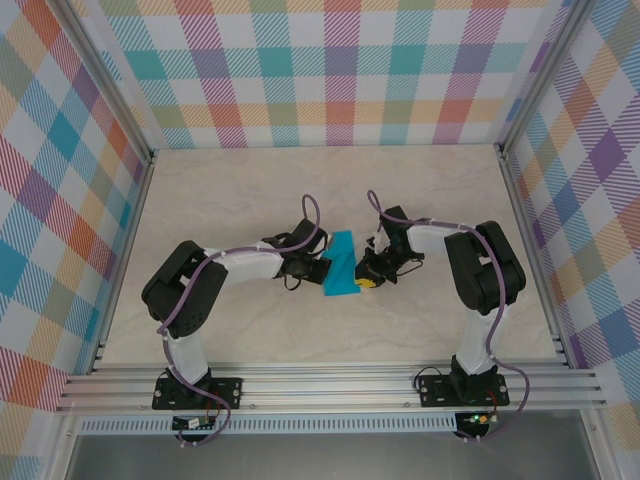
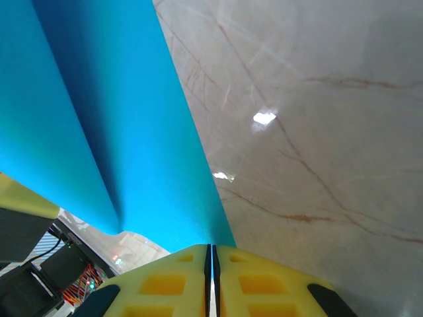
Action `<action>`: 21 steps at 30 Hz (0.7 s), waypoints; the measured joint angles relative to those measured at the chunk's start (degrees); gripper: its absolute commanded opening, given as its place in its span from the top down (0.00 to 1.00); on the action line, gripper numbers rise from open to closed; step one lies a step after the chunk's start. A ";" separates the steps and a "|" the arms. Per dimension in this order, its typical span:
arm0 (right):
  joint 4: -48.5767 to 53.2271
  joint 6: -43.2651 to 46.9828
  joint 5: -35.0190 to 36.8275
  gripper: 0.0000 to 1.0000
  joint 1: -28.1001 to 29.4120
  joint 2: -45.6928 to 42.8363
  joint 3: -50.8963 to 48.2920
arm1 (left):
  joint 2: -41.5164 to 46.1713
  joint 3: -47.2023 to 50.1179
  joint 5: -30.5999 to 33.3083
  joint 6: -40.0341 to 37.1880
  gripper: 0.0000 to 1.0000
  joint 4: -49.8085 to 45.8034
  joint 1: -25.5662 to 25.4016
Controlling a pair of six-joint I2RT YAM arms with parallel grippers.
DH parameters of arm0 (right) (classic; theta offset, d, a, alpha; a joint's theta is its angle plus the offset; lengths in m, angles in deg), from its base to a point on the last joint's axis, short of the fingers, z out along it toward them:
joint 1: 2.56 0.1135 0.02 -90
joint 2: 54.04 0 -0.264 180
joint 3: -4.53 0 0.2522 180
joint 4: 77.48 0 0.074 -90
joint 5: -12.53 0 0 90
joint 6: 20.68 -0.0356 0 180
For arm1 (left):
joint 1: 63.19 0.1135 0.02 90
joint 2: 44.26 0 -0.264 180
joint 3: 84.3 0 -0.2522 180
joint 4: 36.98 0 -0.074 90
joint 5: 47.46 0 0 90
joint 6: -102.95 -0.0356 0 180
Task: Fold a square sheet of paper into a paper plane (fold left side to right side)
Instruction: Fold the triangle a second time at the center of the table.
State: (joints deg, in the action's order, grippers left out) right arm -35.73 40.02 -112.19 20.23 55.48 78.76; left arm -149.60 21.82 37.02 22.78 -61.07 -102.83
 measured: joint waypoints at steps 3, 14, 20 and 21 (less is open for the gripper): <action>0.11 0.04 -0.02 0.89 0.00 0.07 0.09 | -0.20 -0.02 -0.02 0.00 1.00 0.07 0.00; 0.09 0.20 -0.26 0.88 -0.02 -0.02 0.09 | -0.20 -0.02 -0.42 0.00 1.00 0.07 0.09; -0.02 -0.09 -0.68 0.88 -0.02 -1.84 0.17 | -0.20 -0.02 -0.44 0.00 1.00 0.07 0.09; 0.00 -0.42 -1.09 0.88 -0.02 -2.62 0.46 | -0.20 -0.02 -0.44 0.00 1.00 0.07 0.09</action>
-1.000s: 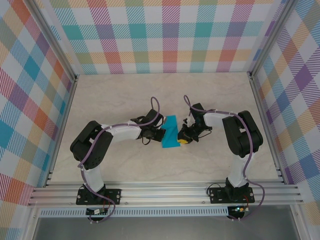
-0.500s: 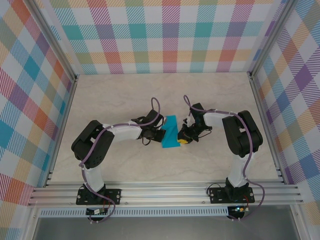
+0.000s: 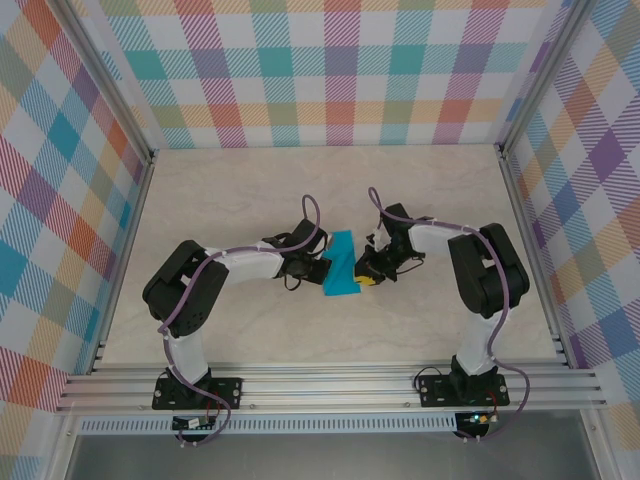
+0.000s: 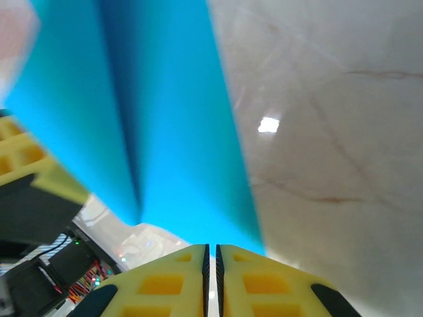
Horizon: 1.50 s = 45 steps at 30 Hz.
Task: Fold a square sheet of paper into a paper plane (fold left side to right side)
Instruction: Fold the triangle a second time at the center of the table.
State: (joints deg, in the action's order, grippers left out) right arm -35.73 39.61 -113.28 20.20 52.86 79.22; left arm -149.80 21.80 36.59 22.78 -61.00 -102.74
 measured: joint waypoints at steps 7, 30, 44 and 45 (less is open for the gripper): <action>-3.34 -3.80 -2.69 0.89 0.26 -1.53 4.07 | 0.00 0.00 0.00 0.00 1.00 0.00 0.00; -6.80 -8.81 -1.81 0.89 3.39 6.12 8.63 | 0.00 -0.02 -0.02 0.00 1.00 0.00 0.00; -3.91 -6.71 1.18 0.89 3.39 7.65 8.94 | -0.04 -0.11 -0.04 0.00 1.00 -0.07 0.00; -3.69 -6.62 1.36 0.89 3.39 7.78 8.94 | -0.04 -0.11 -0.04 0.00 1.00 -0.07 0.00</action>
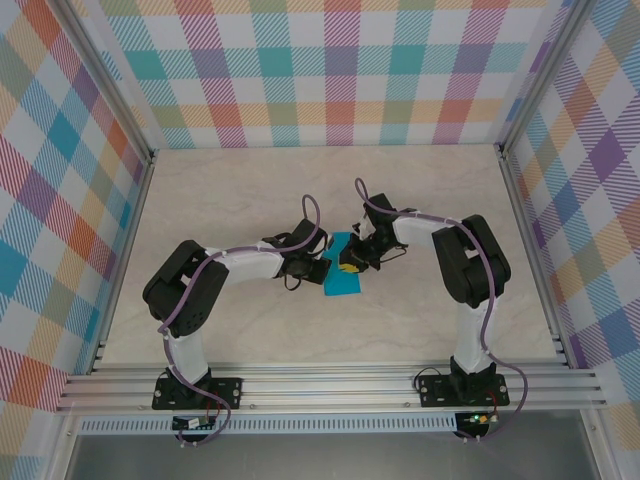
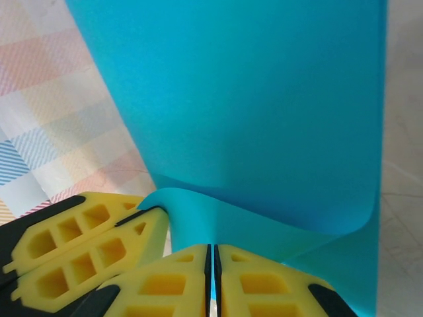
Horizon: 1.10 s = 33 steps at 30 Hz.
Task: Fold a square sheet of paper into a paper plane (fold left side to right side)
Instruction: Fold the triangle a second time at the center of the table.
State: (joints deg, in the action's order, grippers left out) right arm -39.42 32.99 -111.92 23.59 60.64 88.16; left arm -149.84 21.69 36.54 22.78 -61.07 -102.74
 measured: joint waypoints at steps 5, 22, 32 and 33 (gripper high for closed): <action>0.48 0.76 0.57 0.89 0.00 0.04 0.00 | -0.02 0.00 0.00 0.00 1.00 0.00 0.00; 1.36 1.38 2.38 0.89 0.15 0.04 -0.02 | -0.83 -1.55 -0.09 0.00 1.00 -1.77 0.00; 1.51 2.71 2.45 0.89 0.15 0.70 -0.07 | -0.85 -1.64 0.00 0.02 0.98 -1.90 0.00; 1.49 2.75 2.47 0.89 0.15 0.72 -0.11 | -0.85 -1.68 0.02 0.02 0.96 -1.97 0.00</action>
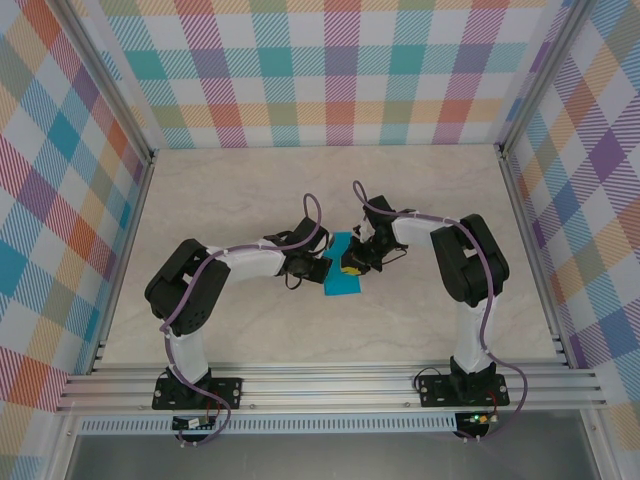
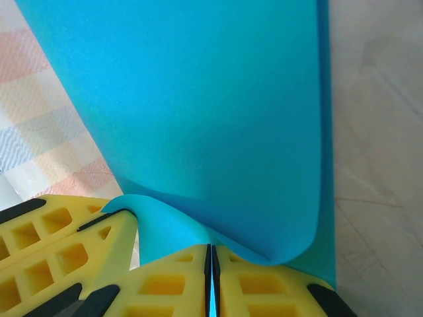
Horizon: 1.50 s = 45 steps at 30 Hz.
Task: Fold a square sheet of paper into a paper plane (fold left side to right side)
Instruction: Fold the triangle a second time at the center of the table.
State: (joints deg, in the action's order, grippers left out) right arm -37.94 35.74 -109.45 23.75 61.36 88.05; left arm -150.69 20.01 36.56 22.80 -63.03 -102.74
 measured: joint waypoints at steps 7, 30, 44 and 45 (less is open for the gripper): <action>-0.59 0.00 -0.20 0.89 -0.07 0.02 -0.44 | 0.55 -0.07 0.26 0.59 0.75 -0.48 0.00; -0.61 0.00 -0.20 0.89 -0.07 0.02 -0.44 | 4.76 3.65 -19.98 6.03 0.63 5.42 -0.44; -0.61 0.00 -0.20 0.89 -0.07 0.02 -0.44 | 0.79 3.17 -20.31 6.19 0.65 4.50 -0.44; -0.61 0.00 -0.20 0.89 -0.07 0.02 -0.44 | 0.79 3.17 -20.11 6.19 0.65 4.44 -0.44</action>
State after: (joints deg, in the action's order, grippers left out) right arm -38.55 35.74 -109.65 23.68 61.38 87.61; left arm -149.91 23.18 16.45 28.99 -58.60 -103.18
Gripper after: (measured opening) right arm 0.108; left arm 0.355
